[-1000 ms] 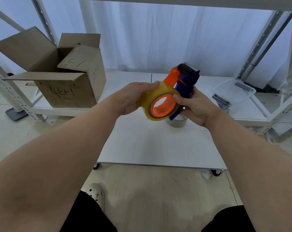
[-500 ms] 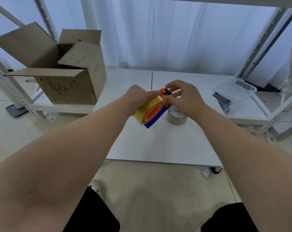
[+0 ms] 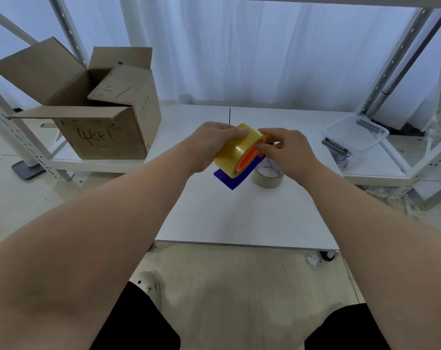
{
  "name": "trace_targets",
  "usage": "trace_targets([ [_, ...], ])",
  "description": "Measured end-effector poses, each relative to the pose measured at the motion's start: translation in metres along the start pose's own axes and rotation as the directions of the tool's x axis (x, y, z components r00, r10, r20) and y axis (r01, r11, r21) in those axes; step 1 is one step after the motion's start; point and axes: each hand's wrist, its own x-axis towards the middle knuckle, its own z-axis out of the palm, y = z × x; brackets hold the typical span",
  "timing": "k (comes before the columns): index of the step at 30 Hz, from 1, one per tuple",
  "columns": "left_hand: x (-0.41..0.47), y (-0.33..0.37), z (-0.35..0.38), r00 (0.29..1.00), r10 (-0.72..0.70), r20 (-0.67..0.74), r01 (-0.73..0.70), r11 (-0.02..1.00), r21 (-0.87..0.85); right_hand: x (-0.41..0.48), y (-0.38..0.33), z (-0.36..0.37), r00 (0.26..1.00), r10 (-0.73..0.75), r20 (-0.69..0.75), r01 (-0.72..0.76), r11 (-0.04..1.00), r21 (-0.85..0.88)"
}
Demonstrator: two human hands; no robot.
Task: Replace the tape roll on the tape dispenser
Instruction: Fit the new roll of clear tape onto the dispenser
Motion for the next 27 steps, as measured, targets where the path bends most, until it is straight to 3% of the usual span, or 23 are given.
trace_targets([
  [6,-0.002,0.004,0.001,0.99,0.105,0.09,-0.089,0.983,-0.161,0.001,0.002,-0.001,0.971,0.221,-0.088,-0.189,0.941,0.279],
  [8,-0.002,0.005,0.003,0.985,0.154,0.077,-0.134,0.966,-0.22,0.002,-0.006,-0.001,0.893,0.437,-0.109,-0.354,0.831,0.43],
  [10,-0.002,0.007,0.003,0.979,0.188,0.082,-0.158,0.946,-0.283,0.003,-0.01,-0.003,0.783,0.622,0.026,-0.531,0.646,0.548],
  [12,-0.003,0.009,0.003,0.975,0.2,0.099,-0.156,0.928,-0.338,0.001,-0.011,-0.003,0.725,0.63,0.278,-0.646,0.482,0.592],
  [13,-0.004,0.01,0.003,0.976,0.193,0.103,-0.144,0.92,-0.364,0.002,-0.009,-0.002,0.731,0.579,0.361,-0.645,0.413,0.643],
  [15,-0.002,0.009,0.001,0.977,0.191,0.1,-0.131,0.895,-0.427,0.004,-0.007,-0.002,0.814,0.452,0.365,-0.526,0.305,0.794],
  [19,0.0,0.012,-0.006,0.99,0.142,0.025,-0.108,0.846,-0.522,0.008,-0.006,-0.007,0.927,0.343,0.151,-0.279,0.362,0.889],
  [24,0.004,0.006,-0.011,0.994,0.104,-0.025,-0.105,0.923,-0.371,0.006,-0.006,-0.008,0.96,0.248,0.129,-0.226,0.417,0.88],
  [27,-0.001,0.009,-0.009,0.996,0.077,-0.038,-0.085,0.956,-0.282,0.003,-0.007,-0.011,0.969,0.21,0.126,-0.219,0.513,0.83],
])
